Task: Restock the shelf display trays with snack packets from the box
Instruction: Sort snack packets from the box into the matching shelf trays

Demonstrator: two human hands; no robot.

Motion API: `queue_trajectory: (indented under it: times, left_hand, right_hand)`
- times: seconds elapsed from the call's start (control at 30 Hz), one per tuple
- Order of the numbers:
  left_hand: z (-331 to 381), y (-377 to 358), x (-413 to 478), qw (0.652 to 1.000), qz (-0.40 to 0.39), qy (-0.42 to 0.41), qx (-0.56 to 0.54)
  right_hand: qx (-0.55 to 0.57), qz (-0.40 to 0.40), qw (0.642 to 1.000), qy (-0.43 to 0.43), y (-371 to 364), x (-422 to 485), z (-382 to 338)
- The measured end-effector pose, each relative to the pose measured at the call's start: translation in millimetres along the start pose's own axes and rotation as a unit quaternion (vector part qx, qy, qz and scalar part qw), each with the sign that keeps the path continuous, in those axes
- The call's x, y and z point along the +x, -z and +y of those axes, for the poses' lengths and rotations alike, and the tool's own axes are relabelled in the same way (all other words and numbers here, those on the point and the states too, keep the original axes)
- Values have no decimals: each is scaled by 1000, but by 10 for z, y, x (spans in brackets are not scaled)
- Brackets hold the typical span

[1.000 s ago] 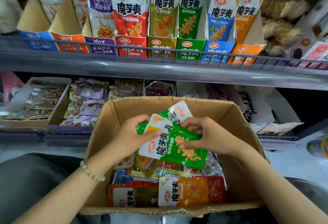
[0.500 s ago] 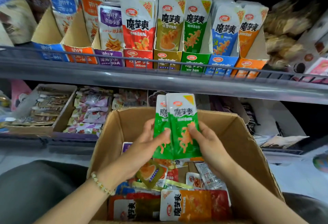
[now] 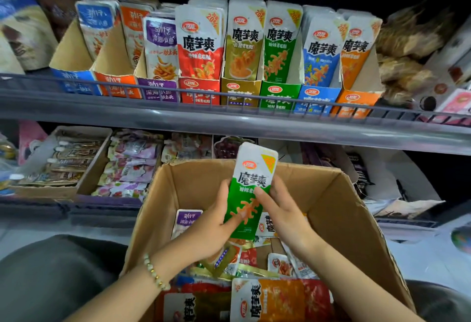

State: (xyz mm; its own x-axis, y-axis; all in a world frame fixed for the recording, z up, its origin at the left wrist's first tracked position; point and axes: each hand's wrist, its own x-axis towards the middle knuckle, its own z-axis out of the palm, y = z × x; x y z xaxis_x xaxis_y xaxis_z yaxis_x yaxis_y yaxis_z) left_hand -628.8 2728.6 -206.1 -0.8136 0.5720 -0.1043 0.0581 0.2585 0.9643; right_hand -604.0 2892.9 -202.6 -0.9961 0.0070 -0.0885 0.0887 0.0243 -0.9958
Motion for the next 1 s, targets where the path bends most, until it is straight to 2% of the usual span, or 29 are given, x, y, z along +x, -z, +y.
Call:
queue_trajectory:
  times: [0.1, 0.23, 0.33, 0.43, 0.6, 0.67, 0.8, 1.0]
  left_hand:
    - [-3, 71, 27, 999, -9, -3, 52]
    - [-46, 53, -2, 992, -50, 9, 115]
    - [-77, 29, -8, 985, -76, 17, 154]
    - [11, 7, -6, 984, -84, 6, 160]
    - [360, 75, 89, 981, -94, -24, 169]
    - [581, 150, 165, 978, -79, -65, 181]
    - [1036, 436, 390, 952, -2, -139, 273]
    - [1401, 824, 692, 898, 76, -181, 393]
  right_hand:
    - [-22, 14, 998, 63, 219, 82, -127]
    - [-132, -40, 988, 73, 380, 60, -179]
    - [-164, -45, 982, 77, 388, 31, -185]
    - [-182, -22, 979, 86, 435, 23, -276]
    - [-217, -30, 970, 102, 583, 59, -661]
    - [-210, -19, 972, 107, 643, 104, -884]
    - [-174, 6, 977, 123, 769, 235, -1388]
    - [-187, 126, 953, 202, 993, 472, -2072]
